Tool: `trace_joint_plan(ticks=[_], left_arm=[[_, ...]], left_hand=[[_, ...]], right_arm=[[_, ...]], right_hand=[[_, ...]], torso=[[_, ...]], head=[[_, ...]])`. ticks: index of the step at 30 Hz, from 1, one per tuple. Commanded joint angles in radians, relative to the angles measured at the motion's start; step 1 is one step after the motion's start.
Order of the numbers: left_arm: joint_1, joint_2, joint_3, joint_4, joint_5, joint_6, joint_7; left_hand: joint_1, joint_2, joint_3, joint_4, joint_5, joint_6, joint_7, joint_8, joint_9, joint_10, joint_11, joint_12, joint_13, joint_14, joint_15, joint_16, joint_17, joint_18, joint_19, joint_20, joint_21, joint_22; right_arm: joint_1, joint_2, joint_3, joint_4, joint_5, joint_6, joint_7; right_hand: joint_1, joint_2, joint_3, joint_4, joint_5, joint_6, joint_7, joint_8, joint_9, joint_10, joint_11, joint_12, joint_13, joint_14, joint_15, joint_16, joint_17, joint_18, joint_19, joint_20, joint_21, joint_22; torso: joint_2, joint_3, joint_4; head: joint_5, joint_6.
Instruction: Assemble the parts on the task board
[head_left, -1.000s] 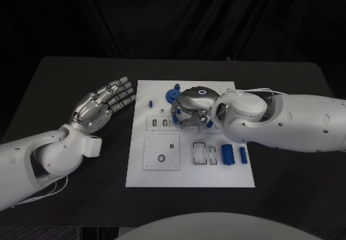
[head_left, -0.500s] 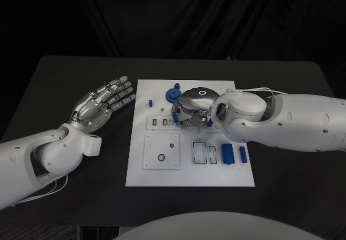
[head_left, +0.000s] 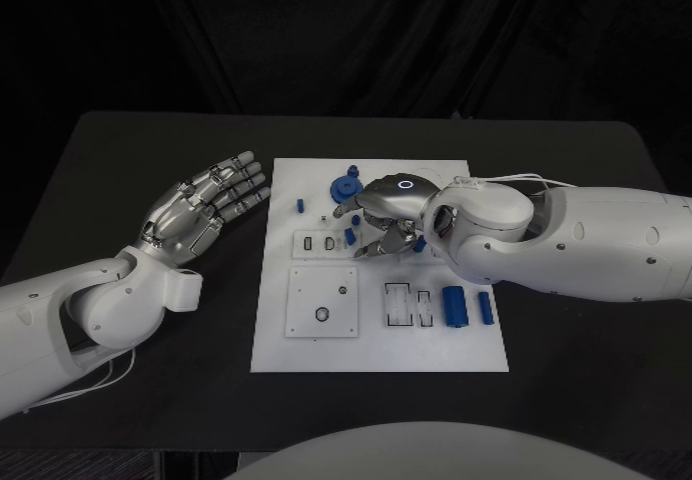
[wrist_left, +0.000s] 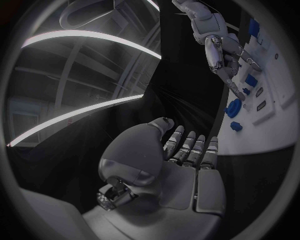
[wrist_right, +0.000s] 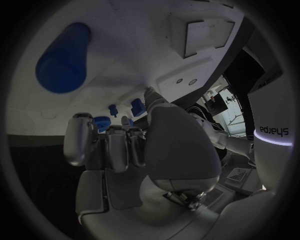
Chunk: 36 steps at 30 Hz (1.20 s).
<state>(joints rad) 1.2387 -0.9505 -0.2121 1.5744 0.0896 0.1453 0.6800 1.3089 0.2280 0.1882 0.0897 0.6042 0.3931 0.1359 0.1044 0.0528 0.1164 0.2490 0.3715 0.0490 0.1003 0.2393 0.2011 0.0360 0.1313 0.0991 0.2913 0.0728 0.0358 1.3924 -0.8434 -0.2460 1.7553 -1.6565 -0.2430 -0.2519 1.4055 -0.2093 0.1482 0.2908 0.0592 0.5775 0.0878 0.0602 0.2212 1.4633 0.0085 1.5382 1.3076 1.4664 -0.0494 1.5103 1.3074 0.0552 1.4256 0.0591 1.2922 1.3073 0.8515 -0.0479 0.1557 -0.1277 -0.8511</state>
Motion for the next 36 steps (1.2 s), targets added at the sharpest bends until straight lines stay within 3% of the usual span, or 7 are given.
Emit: trace_joint_plan(ticks=[1, 15, 18, 23, 29, 32, 36], left_arm=[[-0.002, -0.005, 0.001, 0.007, -0.001, 0.009, 0.145], [0.016, -0.028, 0.003, 0.050, -0.016, -0.144, 0.166], [0.029, -0.025, 0.004, 0.051, -0.018, -0.176, 0.165], [0.054, -0.017, 0.004, 0.047, -0.063, -0.237, 0.132], [0.070, 0.022, 0.003, -0.006, -0.122, -0.277, 0.059], [0.074, 0.037, 0.002, -0.028, -0.198, -0.307, -0.013], [0.083, 0.054, 0.002, -0.045, -0.307, -0.351, -0.119]], left_hand=[[-0.010, 0.002, 0.009, 0.001, 0.003, -0.001, 0.002, 0.003, 0.000, -0.002, 0.003, 0.001, 0.000, -0.002, 0.008, 0.003, 0.001, -0.019, -0.004, 0.000, -0.001, -0.001], [-0.035, -0.041, 0.079, 0.007, 0.006, 0.038, 0.013, 0.017, 0.005, 0.115, 0.043, 0.231, 0.038, 0.176, 0.038, 0.264, 0.043, -0.049, 0.293, -0.004, 0.228, 0.106], [-0.036, -0.075, 0.094, -0.002, 0.013, 0.090, 0.024, 0.030, 0.009, 0.209, 0.053, 0.372, 0.104, 0.318, 0.017, 0.447, 0.095, -0.058, 0.571, -0.052, 0.779, 0.428], [-0.037, -0.121, 0.222, -0.009, 0.002, 0.144, 0.047, 0.039, 0.012, 0.304, 0.019, 0.571, 0.232, 0.348, -0.012, 0.714, 0.187, -0.017, 0.329, -0.021, 1.561, 0.930], [-0.092, -0.149, 0.217, 0.066, -0.084, 0.192, 0.059, 0.047, 0.014, 0.409, -0.052, 0.766, 0.401, 0.461, -0.072, 0.941, 0.302, -0.005, 0.651, -0.062, 1.624, 1.304], [-0.103, -0.159, 0.196, 0.102, -0.102, 0.245, 0.074, 0.063, 0.021, 0.469, -0.070, 0.844, 0.464, 0.531, -0.087, 1.026, 0.345, -0.074, 1.099, -0.092, 1.568, 1.413], [-0.104, -0.160, 0.169, 0.138, -0.140, 0.305, 0.085, 0.084, 0.028, 0.987, -0.092, 1.087, 1.033, 0.786, -0.115, 1.216, 0.623, -0.107, 1.283, -0.149, 1.537, 1.465]], right_arm=[[-0.003, -0.010, 0.000, 0.007, -0.007, -0.095, 0.043], [0.011, -0.096, 0.002, 0.013, 0.133, -0.406, 0.260], [0.012, -0.108, 0.001, -0.005, 0.181, -0.439, 0.311], [0.009, -0.127, -0.001, -0.051, 0.296, -0.476, 0.401], [-0.004, -0.143, -0.002, -0.100, 0.482, -0.488, 0.486], [-0.019, -0.147, -0.003, -0.125, 0.581, -0.484, 0.525], [-0.043, -0.151, -0.003, -0.150, 0.656, -0.485, 0.564]], right_hand=[[0.000, -0.014, -0.009, 0.004, -0.004, -0.042, -0.006, -0.007, -0.021, 0.058, -0.010, -0.003, 0.225, 0.078, -0.009, -0.002, 0.206, 0.014, -0.004, -0.003, -0.003, 0.148], [0.044, 0.031, 0.031, -0.001, 0.003, 0.106, -0.019, 0.031, -0.013, 0.075, -0.022, 0.009, 0.238, 0.085, -0.020, 0.013, 0.220, 0.006, 0.017, -0.015, 0.026, 0.165], [0.065, 0.048, 0.045, -0.004, 0.012, 0.145, -0.015, 0.045, -0.013, 0.088, -0.022, 0.019, 0.248, 0.089, -0.020, 0.022, 0.228, 0.001, 0.030, -0.016, 0.047, 0.175], [0.018, 0.055, 0.026, 0.000, -0.009, 0.229, -0.006, 0.082, -0.008, 0.108, -0.016, 0.033, 0.263, 0.098, -0.017, 0.044, 0.248, -0.011, 0.056, -0.015, 0.096, 0.197], [-0.071, 0.128, 0.029, 0.001, -0.003, 0.311, 0.007, 0.114, 0.003, 0.108, -0.004, 0.033, 0.263, 0.103, -0.009, 0.056, 0.259, -0.015, 0.066, -0.008, 0.113, 0.206], [-0.101, 0.164, 0.036, 0.002, 0.016, 0.331, 0.012, 0.116, 0.006, 0.108, 0.000, 0.033, 0.263, 0.104, -0.005, 0.060, 0.263, -0.016, 0.068, -0.004, 0.117, 0.210], [-0.139, 0.196, 0.029, 0.002, 0.105, 0.357, 0.017, 0.122, 0.012, 0.108, 0.008, 0.033, 0.263, 0.104, 0.002, 0.060, 0.263, -0.016, 0.070, 0.002, 0.120, 0.212]], torso=[[0.000, -0.0006, -0.0006], [-0.003, 0.0023, -0.0016], [-0.009, 0.0030, -0.0006], [-0.037, 0.0093, 0.0018], [-0.070, 0.0195, -0.0050], [-0.086, 0.0247, -0.0125], [-0.104, 0.0339, -0.0222]], head=[[0.007, 0.002], [0.029, 0.090], [0.028, 0.099], [0.025, 0.085], [0.033, 0.063], [0.044, 0.057], [0.065, 0.040]])
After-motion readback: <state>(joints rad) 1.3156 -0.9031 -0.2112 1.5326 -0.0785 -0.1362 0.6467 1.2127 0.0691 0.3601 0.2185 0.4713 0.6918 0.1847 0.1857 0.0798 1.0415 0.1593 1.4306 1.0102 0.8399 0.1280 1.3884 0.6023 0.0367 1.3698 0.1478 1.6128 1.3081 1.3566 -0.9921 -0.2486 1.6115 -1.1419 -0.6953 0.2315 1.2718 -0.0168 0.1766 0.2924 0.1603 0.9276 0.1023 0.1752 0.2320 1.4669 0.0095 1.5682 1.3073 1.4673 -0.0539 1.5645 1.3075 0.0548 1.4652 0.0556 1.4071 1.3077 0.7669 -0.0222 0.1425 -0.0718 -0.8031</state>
